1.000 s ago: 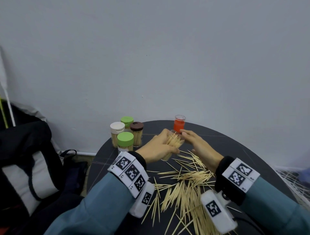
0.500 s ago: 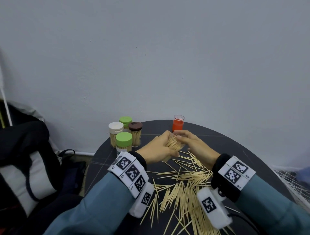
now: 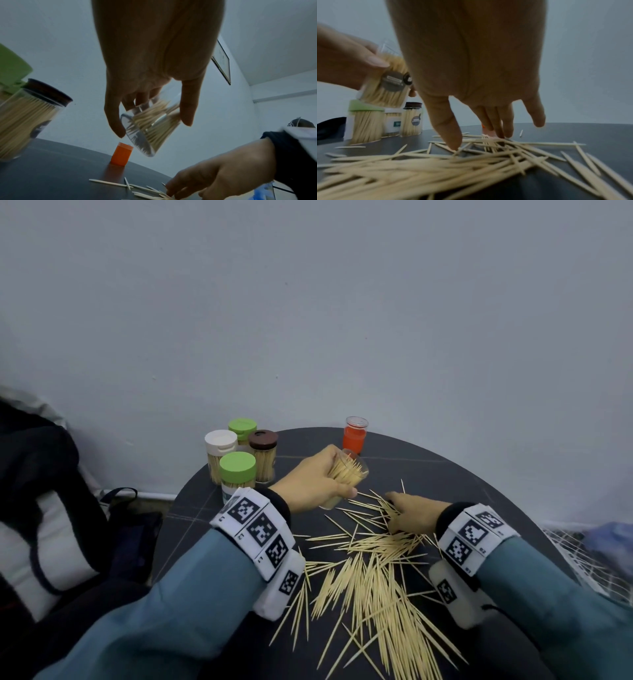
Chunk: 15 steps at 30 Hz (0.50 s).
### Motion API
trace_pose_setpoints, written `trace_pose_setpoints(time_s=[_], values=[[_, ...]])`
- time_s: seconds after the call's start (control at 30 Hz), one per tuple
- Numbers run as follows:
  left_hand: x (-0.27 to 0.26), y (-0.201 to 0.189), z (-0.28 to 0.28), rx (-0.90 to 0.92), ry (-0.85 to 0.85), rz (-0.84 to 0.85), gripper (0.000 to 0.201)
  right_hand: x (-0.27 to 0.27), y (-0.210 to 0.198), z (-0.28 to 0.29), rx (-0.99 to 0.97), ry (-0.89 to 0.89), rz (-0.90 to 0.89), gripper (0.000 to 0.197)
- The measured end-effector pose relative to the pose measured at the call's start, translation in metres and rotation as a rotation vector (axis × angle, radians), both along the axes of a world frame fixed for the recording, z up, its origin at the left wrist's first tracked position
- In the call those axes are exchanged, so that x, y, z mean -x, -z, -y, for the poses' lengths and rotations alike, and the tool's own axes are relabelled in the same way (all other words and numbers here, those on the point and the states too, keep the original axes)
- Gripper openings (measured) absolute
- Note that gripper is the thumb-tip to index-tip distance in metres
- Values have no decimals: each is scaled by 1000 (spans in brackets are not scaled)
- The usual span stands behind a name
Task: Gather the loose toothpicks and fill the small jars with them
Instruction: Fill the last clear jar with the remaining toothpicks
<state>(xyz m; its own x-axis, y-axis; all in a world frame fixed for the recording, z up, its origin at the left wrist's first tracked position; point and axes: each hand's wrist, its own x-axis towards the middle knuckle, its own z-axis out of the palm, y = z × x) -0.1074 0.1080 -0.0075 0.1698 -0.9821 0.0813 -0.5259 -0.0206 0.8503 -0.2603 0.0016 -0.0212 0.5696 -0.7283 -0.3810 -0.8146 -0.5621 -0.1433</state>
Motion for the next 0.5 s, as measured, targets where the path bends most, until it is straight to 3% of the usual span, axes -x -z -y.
trace_pose_setpoints(time_s=[0.27, 0.5], values=[[-4, -2, -10, 40, -18, -6, 35, 6, 10, -9, 12, -126, 13, 57], [1, -5, -16, 33, -14, 5, 34, 18, 5, -23, -32, -232, 34, 78]])
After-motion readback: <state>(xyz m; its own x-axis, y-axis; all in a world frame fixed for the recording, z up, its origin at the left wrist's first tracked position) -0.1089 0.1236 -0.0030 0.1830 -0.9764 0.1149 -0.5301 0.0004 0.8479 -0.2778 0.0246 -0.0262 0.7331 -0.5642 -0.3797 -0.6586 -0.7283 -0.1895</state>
